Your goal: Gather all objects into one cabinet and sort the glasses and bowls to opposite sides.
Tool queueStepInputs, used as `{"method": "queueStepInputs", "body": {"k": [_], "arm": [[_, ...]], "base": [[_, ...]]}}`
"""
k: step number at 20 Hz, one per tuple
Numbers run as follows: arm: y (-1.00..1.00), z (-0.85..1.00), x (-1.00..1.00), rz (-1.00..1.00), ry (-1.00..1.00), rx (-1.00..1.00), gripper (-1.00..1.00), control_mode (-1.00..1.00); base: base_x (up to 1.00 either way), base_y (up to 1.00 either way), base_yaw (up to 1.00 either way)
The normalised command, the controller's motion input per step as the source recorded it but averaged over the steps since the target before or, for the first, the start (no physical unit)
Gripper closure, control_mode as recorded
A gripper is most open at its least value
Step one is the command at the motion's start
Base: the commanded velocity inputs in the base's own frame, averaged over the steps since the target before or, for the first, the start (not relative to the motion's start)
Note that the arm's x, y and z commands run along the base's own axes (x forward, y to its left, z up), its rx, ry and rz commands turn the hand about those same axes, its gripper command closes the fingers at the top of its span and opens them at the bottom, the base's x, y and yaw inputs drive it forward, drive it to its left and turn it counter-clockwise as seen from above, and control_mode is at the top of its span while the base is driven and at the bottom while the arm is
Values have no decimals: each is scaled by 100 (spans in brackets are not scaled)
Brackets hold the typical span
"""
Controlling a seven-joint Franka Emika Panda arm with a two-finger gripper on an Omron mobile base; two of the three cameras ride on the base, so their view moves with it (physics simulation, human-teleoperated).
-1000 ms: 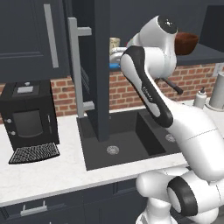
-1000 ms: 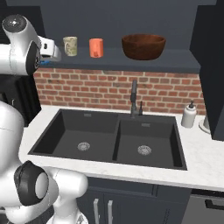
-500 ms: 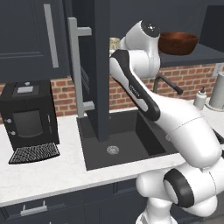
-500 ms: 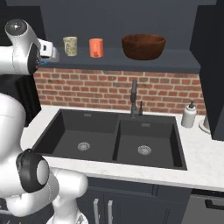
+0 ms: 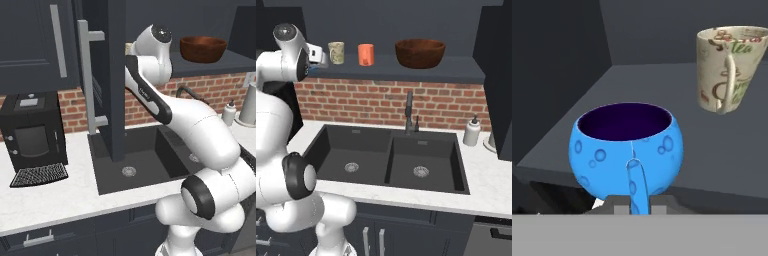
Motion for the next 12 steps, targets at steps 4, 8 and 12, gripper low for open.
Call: {"method": "queueStepInputs", "body": {"k": [4,8,12], "arm": [[1,0,48,0,0,0,100,-100],[2,0,39,0,0,0,100,-100],[0,0,21,0,0,0,100,-100]], "base": [[0,0,0],[0,0,0],[0,0,0]]}}
